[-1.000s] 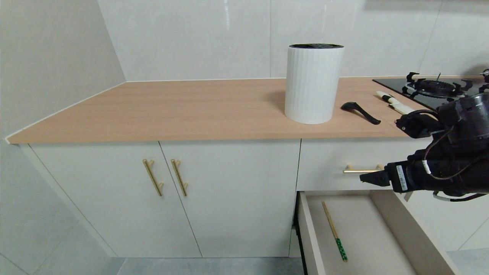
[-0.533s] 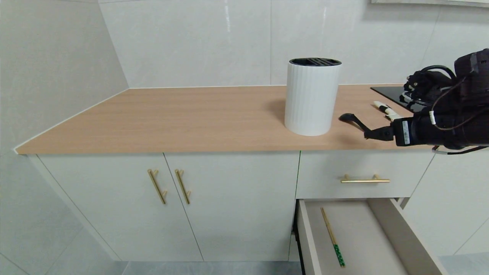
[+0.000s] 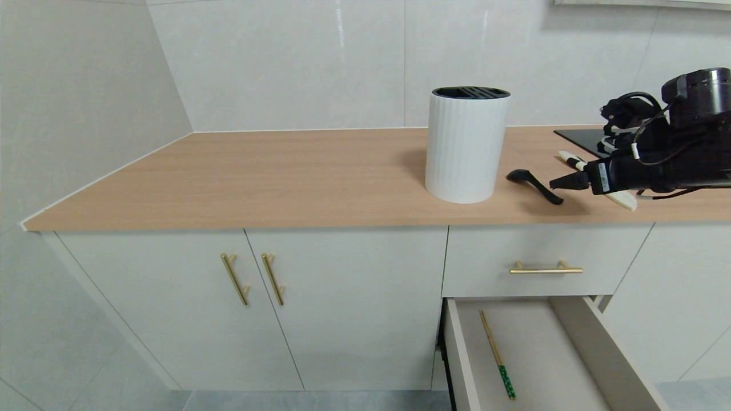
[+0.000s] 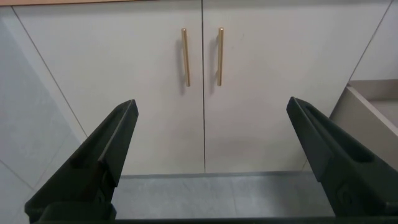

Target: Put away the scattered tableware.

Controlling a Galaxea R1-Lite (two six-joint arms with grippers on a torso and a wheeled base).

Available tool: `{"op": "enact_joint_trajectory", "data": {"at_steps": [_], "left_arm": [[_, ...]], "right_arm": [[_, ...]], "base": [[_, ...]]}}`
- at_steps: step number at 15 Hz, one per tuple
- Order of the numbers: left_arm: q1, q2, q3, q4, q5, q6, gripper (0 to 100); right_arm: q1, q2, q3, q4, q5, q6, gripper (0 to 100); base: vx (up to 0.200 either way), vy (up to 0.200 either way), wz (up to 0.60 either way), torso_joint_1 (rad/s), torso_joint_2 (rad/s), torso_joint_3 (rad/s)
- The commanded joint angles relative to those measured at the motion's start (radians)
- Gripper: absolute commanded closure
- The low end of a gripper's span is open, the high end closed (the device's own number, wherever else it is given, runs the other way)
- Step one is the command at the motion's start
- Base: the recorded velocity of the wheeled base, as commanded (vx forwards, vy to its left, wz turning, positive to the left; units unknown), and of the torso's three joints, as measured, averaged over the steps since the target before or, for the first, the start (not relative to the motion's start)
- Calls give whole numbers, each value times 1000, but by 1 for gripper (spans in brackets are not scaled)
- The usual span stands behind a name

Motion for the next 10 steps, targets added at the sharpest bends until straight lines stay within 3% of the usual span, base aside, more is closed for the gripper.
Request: {"op": "enact_joint_trajectory", "data": {"at_steps": [1, 5, 10], "left_arm": [[0, 0, 0, -1, 0, 0, 0], [0, 0, 0, -1, 0, 0, 0], [0, 0, 0, -1, 0, 0, 0]], "right_arm": [[-5, 126, -66, -1, 4, -19, 0], [1, 175, -86, -45, 15, -29, 0], [-6, 278, -191, -85, 115, 30, 0]], "base": [[0, 0, 0, 0, 0, 0], [0, 0, 0, 0, 0, 0], [0, 0, 0, 0, 0, 0]]}}
